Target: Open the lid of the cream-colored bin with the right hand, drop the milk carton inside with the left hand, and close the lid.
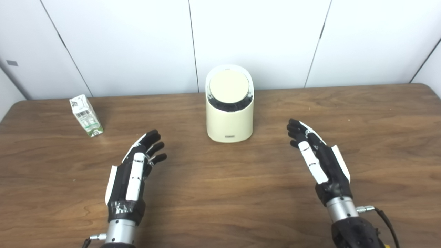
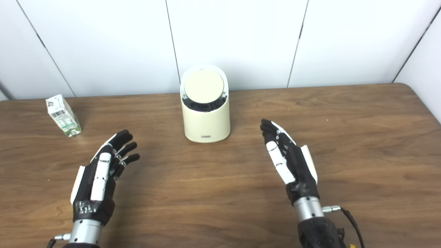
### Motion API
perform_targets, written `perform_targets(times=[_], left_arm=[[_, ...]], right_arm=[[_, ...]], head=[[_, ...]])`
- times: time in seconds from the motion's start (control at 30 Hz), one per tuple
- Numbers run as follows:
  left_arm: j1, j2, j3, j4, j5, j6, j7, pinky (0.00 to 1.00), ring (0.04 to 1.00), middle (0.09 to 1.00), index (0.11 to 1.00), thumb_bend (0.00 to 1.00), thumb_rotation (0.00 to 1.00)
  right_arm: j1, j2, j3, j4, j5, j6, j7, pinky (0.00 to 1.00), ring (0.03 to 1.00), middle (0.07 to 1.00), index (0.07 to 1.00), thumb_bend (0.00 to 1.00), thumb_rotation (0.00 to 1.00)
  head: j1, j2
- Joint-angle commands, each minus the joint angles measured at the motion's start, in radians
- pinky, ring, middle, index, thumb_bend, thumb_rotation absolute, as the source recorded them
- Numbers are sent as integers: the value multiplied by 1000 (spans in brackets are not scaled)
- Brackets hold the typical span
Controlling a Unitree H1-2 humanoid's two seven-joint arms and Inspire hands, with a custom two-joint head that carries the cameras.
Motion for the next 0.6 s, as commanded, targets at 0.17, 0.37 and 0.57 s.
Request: perform_targets(times=[0.17,0.37,0.57], left_arm=[[-36,-10,-12,1,21,-45,1,768,838,865,865,265,819],[-38,-8,-13,16,20,-57,-4,786,842,867,864,267,818],[-39,-7,-10,26,10,-62,-7,793,846,869,866,252,819]], right_arm=[[-56,7,-21,1,19,-95,-16,783,852,845,825,310,865],[-145,8,-22,-36,-20,-27,-27,828,888,888,871,370,814],[-275,-10,-2,-38,-120,69,-29,828,906,906,890,534,687]], head=[[0,-8],[-11,-17],[-16,-23]])
